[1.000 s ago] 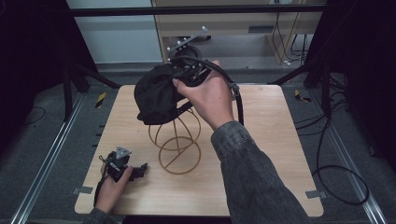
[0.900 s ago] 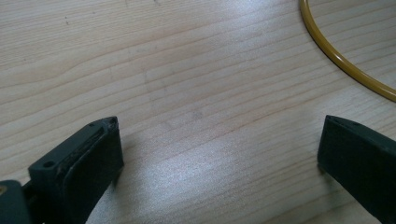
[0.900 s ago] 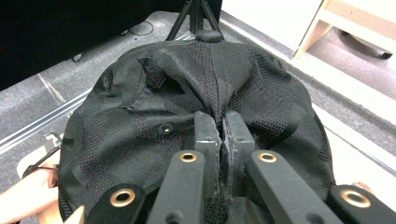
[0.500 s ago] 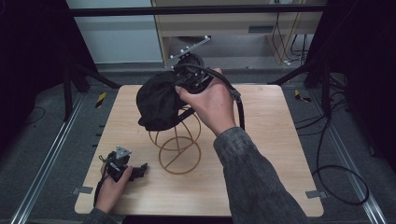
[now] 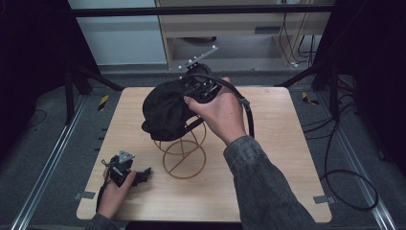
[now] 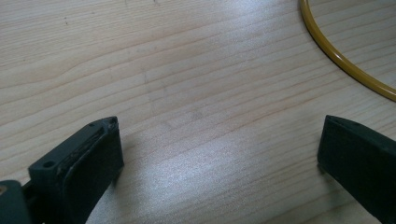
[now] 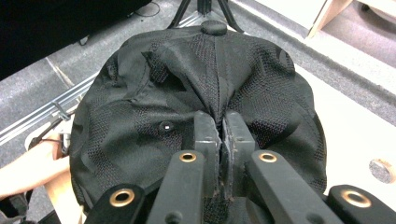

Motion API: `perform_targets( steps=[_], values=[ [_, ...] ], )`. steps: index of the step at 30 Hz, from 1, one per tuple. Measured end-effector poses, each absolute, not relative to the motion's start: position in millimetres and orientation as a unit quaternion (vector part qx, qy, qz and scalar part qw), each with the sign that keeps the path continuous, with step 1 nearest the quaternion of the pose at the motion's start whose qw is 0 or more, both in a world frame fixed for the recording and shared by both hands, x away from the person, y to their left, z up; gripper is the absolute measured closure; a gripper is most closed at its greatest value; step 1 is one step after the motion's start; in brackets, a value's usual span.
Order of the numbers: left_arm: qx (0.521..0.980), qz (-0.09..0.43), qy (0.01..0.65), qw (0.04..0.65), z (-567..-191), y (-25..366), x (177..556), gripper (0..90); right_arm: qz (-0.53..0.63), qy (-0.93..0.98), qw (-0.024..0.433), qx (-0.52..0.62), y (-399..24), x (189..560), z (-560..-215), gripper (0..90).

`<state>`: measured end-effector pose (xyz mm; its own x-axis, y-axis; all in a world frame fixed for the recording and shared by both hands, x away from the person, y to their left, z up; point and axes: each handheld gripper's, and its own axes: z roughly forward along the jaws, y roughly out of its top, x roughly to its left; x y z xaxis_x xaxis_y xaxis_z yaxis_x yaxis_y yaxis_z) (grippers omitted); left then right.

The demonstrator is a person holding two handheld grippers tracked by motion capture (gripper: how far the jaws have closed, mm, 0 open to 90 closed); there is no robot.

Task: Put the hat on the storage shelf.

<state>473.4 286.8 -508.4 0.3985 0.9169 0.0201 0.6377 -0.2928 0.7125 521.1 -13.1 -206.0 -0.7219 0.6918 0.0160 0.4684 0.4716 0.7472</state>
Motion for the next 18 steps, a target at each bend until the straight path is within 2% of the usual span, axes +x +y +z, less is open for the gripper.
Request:
perform_targets(
  steps=[18],
  values=[
    [0.774, 0.219, 0.502, 0.318, -508, 287, 473, 0.0, 0.342, 0.869, 0.125, 0.336, -16, 516, -217, 86.1]
  ],
)
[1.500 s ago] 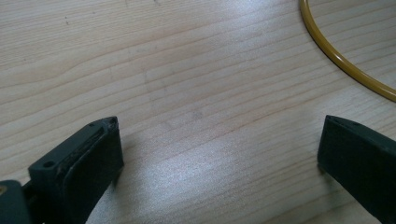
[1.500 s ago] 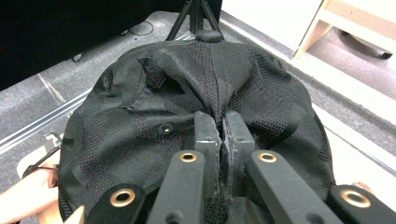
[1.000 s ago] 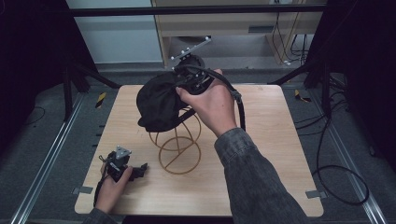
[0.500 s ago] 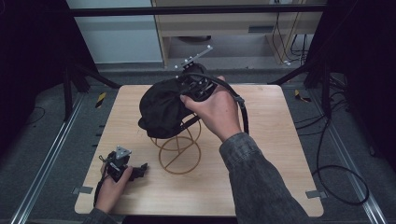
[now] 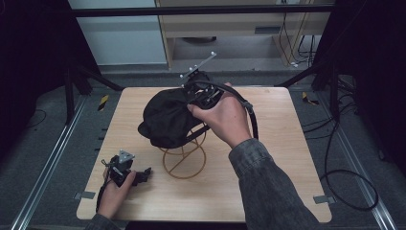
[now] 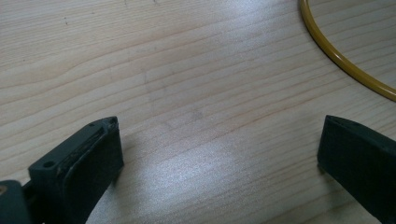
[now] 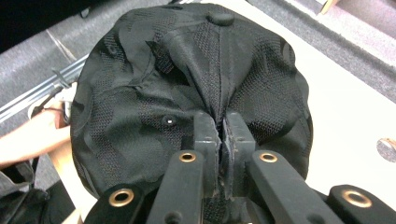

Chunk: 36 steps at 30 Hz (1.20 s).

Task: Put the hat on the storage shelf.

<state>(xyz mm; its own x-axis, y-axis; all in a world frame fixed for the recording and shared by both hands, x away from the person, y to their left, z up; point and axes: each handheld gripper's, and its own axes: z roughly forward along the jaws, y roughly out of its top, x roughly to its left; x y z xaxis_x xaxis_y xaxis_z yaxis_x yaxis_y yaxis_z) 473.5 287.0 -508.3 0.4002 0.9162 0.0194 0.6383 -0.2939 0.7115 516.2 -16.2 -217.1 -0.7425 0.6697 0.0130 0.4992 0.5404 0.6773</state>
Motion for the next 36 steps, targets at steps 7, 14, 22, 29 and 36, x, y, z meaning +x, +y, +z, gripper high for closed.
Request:
perform_targets(
  steps=[7, 14, 22, 29, 36],
  values=[
    [0.774, 0.219, 0.502, 0.318, -508, 287, 474, 0.0, 0.326, 0.876, 0.119, 0.334, -16, 514, -225, 86.1],
    [0.775, 0.219, 0.501, 0.318, -508, 287, 474, 0.0, 0.311, 0.885, 0.113, 0.327, -13, 511, -238, 85.9],
    [0.775, 0.218, 0.501, 0.318, -508, 287, 474, 0.0, 0.307, 0.888, 0.114, 0.323, -13, 509, -242, 85.5],
    [0.774, 0.219, 0.501, 0.318, -508, 287, 474, 0.0, 0.306, 0.888, 0.112, 0.323, -17, 506, -246, 85.1],
    [0.774, 0.219, 0.501, 0.318, -508, 287, 474, 0.0, 0.307, 0.888, 0.116, 0.322, -21, 503, -249, 84.5]
  ],
)
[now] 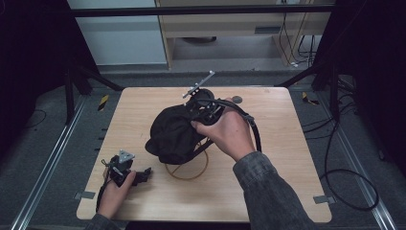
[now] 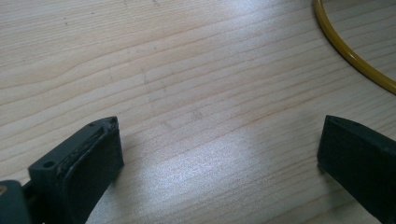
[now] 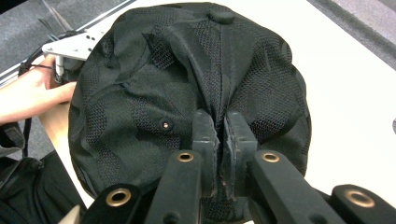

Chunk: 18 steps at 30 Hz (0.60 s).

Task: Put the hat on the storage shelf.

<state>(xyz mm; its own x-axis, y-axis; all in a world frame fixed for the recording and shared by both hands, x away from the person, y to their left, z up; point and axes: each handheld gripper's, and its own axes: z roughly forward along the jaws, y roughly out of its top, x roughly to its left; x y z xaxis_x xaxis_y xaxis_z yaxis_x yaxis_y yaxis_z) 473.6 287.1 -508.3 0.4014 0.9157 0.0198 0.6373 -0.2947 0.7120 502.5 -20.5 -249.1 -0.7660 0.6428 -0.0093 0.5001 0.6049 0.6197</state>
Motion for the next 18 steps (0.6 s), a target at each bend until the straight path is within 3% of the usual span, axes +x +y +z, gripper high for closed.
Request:
perform_targets(
  steps=[18],
  values=[
    [0.775, 0.218, 0.501, 0.319, -508, 287, 474, 0.0, 0.308, 0.888, 0.117, 0.321, -33, 494, -264, 83.0]
  ],
)
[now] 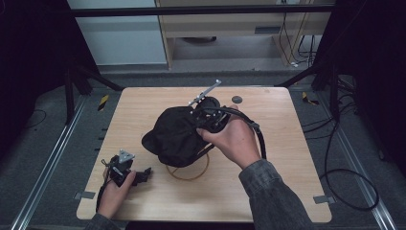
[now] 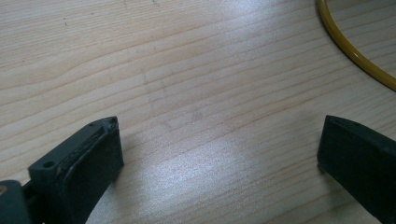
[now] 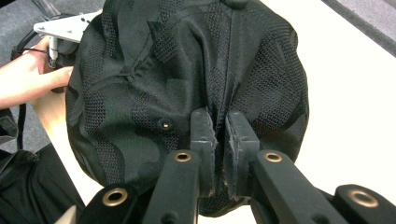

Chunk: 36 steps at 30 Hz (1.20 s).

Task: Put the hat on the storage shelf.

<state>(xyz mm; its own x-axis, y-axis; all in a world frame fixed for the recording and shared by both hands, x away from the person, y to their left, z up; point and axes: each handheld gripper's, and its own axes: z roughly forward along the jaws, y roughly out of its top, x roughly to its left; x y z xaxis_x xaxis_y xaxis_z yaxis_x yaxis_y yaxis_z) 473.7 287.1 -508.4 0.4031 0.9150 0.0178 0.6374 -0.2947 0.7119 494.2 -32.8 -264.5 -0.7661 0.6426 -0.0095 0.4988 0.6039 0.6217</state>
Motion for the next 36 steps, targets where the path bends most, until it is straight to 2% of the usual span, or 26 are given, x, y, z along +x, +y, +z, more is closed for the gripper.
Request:
perform_targets(
  steps=[7, 17, 36],
  values=[
    [0.775, 0.218, 0.501, 0.319, -508, 287, 474, 0.0, 0.324, 0.881, 0.119, 0.322, -38, 493, -270, 80.5],
    [0.776, 0.217, 0.500, 0.317, -508, 287, 474, 0.0, 0.336, 0.872, 0.137, 0.329, -46, 487, -277, 67.6],
    [0.777, 0.217, 0.499, 0.317, -508, 288, 474, 0.0, 0.344, 0.867, 0.135, 0.333, -59, 481, -274, 63.7]
  ],
)
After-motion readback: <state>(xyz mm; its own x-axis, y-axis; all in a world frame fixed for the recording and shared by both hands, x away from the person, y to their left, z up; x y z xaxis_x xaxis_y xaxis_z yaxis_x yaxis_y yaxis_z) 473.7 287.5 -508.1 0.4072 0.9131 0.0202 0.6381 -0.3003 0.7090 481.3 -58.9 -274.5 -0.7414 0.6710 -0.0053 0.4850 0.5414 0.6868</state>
